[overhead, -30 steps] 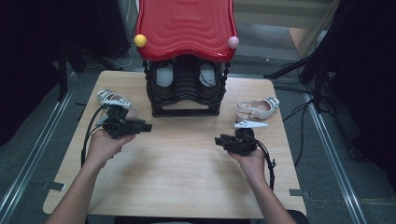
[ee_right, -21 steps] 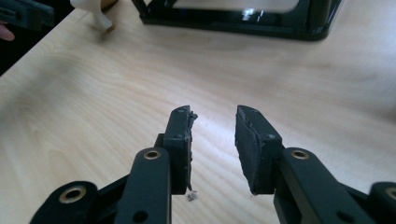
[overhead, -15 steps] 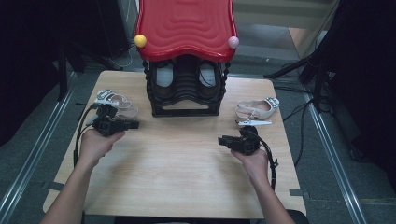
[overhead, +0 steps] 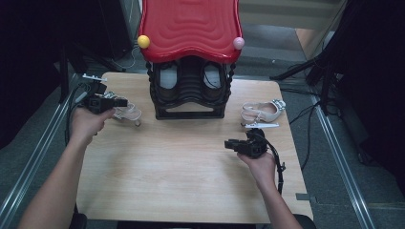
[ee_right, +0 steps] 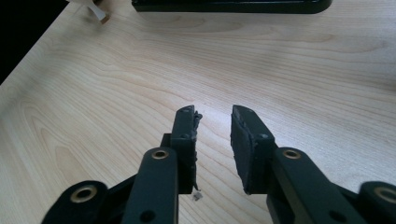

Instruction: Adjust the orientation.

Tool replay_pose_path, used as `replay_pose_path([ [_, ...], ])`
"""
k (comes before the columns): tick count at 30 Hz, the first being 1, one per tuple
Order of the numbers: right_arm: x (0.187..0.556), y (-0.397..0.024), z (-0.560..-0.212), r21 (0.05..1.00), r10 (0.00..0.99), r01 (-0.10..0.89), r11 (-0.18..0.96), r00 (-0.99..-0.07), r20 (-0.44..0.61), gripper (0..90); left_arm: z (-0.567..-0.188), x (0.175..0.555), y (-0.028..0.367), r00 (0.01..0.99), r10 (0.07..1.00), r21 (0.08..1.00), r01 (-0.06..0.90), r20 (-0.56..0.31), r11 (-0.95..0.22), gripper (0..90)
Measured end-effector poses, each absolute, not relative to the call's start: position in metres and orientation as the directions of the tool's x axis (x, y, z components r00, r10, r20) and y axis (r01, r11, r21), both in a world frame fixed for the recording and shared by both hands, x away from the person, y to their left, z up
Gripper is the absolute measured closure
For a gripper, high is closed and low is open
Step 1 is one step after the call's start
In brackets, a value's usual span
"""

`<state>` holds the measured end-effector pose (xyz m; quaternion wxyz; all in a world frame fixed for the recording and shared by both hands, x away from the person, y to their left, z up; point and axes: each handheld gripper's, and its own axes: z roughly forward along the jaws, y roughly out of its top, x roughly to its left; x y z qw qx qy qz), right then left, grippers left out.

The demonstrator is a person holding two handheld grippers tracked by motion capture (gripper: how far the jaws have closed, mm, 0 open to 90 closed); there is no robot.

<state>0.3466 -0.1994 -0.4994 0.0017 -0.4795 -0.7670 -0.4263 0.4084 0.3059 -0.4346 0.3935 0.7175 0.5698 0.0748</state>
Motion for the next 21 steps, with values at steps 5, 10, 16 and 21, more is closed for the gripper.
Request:
replay_pose_path([
  [5, 0.347, -0.201, -0.500, 0.651, 0.734, 0.738, 0.178, -0.540, 0.412, 69.1, -0.449, 0.420, 0.312, 0.289, 0.894, 0.626, 0.779, -0.343, -0.011, 90.0],
  [10, 0.347, -0.199, -0.502, 0.647, 0.733, 0.738, 0.190, -0.546, 0.407, 68.1, -0.468, 0.427, 0.314, 0.259, 0.892, 0.608, 0.794, -0.369, 0.021, 90.0],
  [16, 0.347, -0.198, -0.503, 0.640, 0.732, 0.744, 0.191, -0.542, 0.413, 67.3, -0.480, 0.429, 0.311, 0.244, 0.905, 0.582, 0.813, -0.348, 0.005, 90.0],
  [21, 0.347, -0.199, -0.503, 0.640, 0.735, 0.746, 0.186, -0.537, 0.413, 66.4, -0.485, 0.426, 0.318, 0.236, 0.900, 0.588, 0.808, -0.365, 0.026, 90.0],
])
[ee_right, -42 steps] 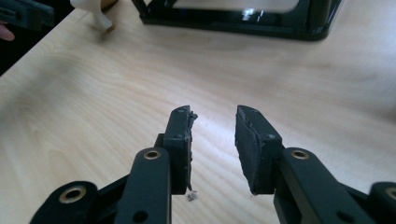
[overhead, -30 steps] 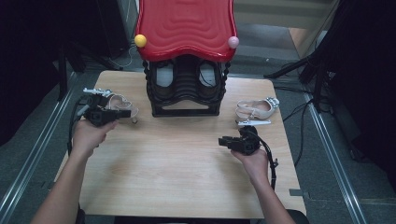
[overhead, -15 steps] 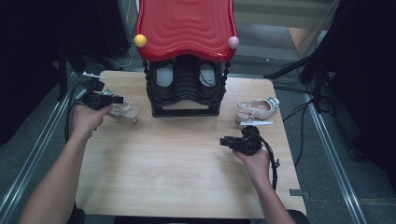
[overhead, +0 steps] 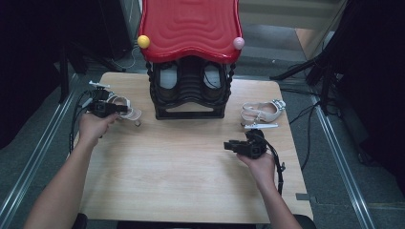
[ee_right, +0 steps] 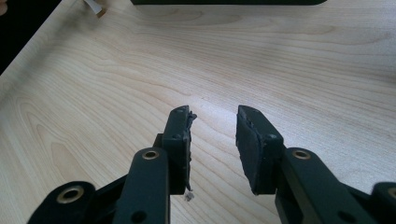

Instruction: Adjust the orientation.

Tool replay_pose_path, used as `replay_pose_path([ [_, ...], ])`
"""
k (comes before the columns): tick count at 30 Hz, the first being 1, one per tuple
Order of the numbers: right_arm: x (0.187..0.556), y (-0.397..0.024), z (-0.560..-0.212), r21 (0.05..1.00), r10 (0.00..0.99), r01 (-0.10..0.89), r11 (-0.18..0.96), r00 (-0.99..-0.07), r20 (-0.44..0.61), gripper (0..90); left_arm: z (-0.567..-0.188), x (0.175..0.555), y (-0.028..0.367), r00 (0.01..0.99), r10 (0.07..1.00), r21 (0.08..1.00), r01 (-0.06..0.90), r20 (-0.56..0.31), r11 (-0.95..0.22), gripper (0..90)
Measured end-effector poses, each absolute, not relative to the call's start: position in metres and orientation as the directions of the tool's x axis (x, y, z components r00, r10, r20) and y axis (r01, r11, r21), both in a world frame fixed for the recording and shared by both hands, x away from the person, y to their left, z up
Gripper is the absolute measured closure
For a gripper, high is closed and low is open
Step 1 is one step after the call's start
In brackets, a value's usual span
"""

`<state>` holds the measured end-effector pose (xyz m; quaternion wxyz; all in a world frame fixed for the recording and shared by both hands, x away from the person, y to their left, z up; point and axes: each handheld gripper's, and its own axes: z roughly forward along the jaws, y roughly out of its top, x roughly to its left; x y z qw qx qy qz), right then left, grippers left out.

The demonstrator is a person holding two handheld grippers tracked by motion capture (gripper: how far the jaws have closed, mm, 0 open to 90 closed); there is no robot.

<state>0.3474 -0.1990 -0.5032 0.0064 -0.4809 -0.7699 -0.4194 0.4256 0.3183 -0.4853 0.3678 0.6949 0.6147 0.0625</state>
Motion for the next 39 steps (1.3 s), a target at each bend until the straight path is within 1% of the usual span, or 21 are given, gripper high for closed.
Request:
replay_pose_path([
  [2, 0.348, -0.199, -0.503, 0.638, 0.737, 0.747, 0.186, -0.536, 0.412, 65.8, -0.485, 0.424, 0.320, 0.231, 0.908, 0.584, 0.812, -0.349, 0.018, 90.0],
  [12, 0.348, -0.198, -0.504, 0.638, 0.738, 0.748, 0.184, -0.534, 0.413, 64.7, -0.489, 0.422, 0.332, 0.200, 0.912, 0.554, 0.832, -0.358, 0.035, 90.0],
  [18, 0.348, -0.201, -0.503, 0.641, 0.739, 0.747, 0.176, -0.531, 0.415, 64.3, -0.488, 0.422, 0.342, 0.201, 0.918, 0.527, 0.850, -0.341, 0.010, 90.0],
  [19, 0.348, -0.201, -0.503, 0.642, 0.740, 0.746, 0.176, -0.530, 0.414, 64.1, -0.488, 0.422, 0.342, 0.187, 0.917, 0.526, 0.850, -0.352, 0.028, 90.0],
  [20, 0.348, -0.201, -0.503, 0.642, 0.740, 0.746, 0.177, -0.530, 0.413, 64.0, -0.487, 0.422, 0.345, 0.200, 0.919, 0.517, 0.856, -0.339, 0.004, 90.0],
  [22, 0.348, -0.201, -0.504, 0.640, 0.741, 0.747, 0.177, -0.530, 0.413, 63.8, -0.486, 0.422, 0.346, 0.186, 0.923, 0.513, 0.858, -0.338, 0.015, 90.0],
  [27, 0.348, -0.200, -0.504, 0.640, 0.741, 0.747, 0.181, -0.531, 0.410, 63.5, -0.481, 0.426, 0.354, 0.189, 0.933, 0.483, 0.875, -0.305, -0.020, 90.0],
  [29, 0.348, -0.200, -0.504, 0.639, 0.742, 0.748, 0.180, -0.530, 0.410, 63.3, -0.479, 0.427, 0.356, 0.188, 0.940, 0.478, 0.878, -0.285, -0.030, 90.0],
  [32, 0.348, -0.200, -0.504, 0.639, 0.743, 0.747, 0.182, -0.530, 0.408, 63.2, -0.478, 0.428, 0.359, 0.175, 0.941, 0.475, 0.880, -0.289, -0.018, 90.0],
  [35, 0.348, -0.200, -0.505, 0.639, 0.744, 0.748, 0.181, -0.529, 0.408, 62.9, -0.476, 0.429, 0.363, 0.169, 0.947, 0.479, 0.877, -0.272, -0.019, 90.0],
  [39, 0.348, -0.200, -0.505, 0.639, 0.744, 0.747, 0.182, -0.530, 0.407, 62.7, -0.475, 0.429, 0.365, 0.180, 0.940, 0.476, 0.879, -0.290, -0.022, 89.4],
])
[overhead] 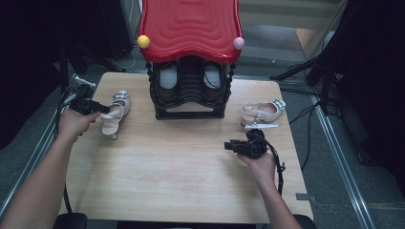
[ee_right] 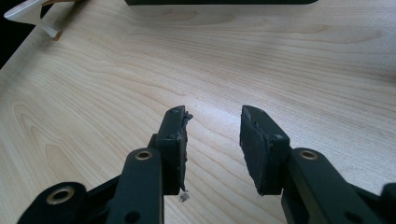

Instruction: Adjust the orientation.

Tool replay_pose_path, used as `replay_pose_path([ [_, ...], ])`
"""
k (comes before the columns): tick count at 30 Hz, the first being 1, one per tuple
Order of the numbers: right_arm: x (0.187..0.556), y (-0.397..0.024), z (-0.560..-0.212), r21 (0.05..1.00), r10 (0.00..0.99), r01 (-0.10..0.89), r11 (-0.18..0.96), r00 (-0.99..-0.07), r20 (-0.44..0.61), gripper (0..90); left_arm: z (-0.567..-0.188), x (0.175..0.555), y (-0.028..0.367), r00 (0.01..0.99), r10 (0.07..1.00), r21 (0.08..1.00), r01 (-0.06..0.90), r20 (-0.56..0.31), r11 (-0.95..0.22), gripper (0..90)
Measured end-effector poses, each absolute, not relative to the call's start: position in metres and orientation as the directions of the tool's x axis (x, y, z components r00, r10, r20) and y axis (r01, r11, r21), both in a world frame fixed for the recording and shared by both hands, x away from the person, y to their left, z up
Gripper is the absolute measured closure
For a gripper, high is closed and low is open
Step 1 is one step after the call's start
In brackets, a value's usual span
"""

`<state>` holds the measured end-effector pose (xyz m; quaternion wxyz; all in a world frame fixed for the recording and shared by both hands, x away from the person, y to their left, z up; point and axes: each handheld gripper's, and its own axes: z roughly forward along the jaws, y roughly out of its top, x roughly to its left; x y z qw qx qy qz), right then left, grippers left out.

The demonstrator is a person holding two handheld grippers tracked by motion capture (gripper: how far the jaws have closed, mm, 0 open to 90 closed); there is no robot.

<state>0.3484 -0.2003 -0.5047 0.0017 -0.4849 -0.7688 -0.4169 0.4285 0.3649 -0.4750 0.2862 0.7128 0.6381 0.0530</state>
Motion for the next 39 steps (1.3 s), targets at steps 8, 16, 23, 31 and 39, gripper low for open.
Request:
replay_pose_path([
  [8, 0.348, -0.201, -0.505, 0.639, 0.746, 0.747, 0.184, -0.529, 0.404, 62.1, -0.469, 0.428, 0.362, 0.189, 0.929, 0.479, 0.878, -0.319, -0.014, 83.2],
  [16, 0.349, -0.200, -0.506, 0.637, 0.749, 0.748, 0.187, -0.528, 0.400, 61.2, -0.451, 0.423, 0.361, 0.208, 0.917, 0.511, 0.859, -0.341, -0.005, 70.9],
  [23, 0.349, -0.200, -0.506, 0.631, 0.751, 0.752, 0.188, -0.524, 0.401, 60.5, -0.446, 0.419, 0.361, 0.208, 0.904, 0.507, 0.862, -0.373, 0.011, 45.3],
  [31, 0.349, -0.200, -0.506, 0.629, 0.752, 0.754, 0.191, -0.524, 0.400, 59.9, -0.448, 0.417, 0.356, 0.218, 0.899, 0.524, 0.851, -0.380, 0.015, 29.3],
  [39, 0.349, -0.200, -0.507, 0.628, 0.753, 0.753, 0.196, -0.526, 0.395, 59.4, -0.457, 0.414, 0.351, 0.220, 0.907, 0.547, 0.837, -0.359, 0.014, 12.8],
])
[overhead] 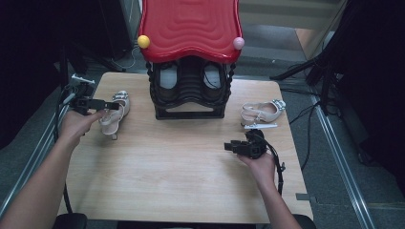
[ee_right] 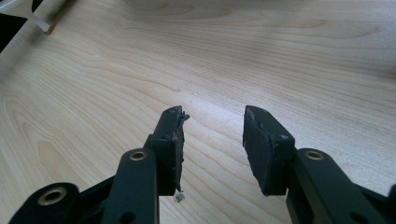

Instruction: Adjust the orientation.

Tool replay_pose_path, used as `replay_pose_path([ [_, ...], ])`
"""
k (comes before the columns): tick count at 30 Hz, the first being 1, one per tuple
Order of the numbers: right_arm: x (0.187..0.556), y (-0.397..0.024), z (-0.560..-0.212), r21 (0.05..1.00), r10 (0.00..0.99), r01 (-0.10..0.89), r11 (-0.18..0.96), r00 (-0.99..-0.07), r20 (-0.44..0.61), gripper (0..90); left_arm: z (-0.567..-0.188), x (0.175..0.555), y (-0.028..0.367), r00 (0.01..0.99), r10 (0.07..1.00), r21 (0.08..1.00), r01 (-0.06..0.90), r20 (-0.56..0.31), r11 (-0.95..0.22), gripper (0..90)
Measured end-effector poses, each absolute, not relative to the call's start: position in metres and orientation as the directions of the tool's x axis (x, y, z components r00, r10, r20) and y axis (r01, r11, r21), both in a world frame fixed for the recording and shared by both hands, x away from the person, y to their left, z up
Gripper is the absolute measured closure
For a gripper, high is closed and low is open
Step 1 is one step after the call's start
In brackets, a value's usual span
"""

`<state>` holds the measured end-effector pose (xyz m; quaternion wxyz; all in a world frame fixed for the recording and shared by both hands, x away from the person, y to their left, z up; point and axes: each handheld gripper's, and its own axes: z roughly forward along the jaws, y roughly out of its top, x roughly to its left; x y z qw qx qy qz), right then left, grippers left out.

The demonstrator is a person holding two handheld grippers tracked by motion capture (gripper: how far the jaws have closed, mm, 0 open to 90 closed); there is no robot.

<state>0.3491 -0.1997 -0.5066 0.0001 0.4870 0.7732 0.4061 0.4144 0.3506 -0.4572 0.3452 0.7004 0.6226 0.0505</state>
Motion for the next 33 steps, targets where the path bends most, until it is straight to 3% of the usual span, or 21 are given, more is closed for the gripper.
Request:
replay_pose_path([
  [9, 0.349, -0.199, -0.507, 0.626, 0.753, 0.753, 0.204, -0.529, 0.392, 59.1, -0.468, 0.422, 0.352, 0.194, 0.897, 0.494, 0.869, -0.398, 0.031, 5.6],
  [16, 0.349, -0.198, -0.507, 0.627, 0.753, 0.751, 0.207, -0.532, 0.388, 58.7, -0.479, 0.430, 0.349, 0.165, 0.913, 0.470, 0.882, -0.372, 0.031, 0.6],
  [27, 0.349, -0.197, -0.507, 0.627, 0.752, 0.749, 0.212, -0.535, 0.385, 58.4, -0.486, 0.432, 0.356, 0.114, 0.936, 0.445, 0.894, -0.332, 0.049, 0.3],
  [33, 0.349, -0.197, -0.507, 0.628, 0.754, 0.749, 0.209, -0.533, 0.384, 58.2, -0.496, 0.434, 0.350, 0.123, 0.927, 0.435, 0.899, -0.355, 0.048, 0.3],
])
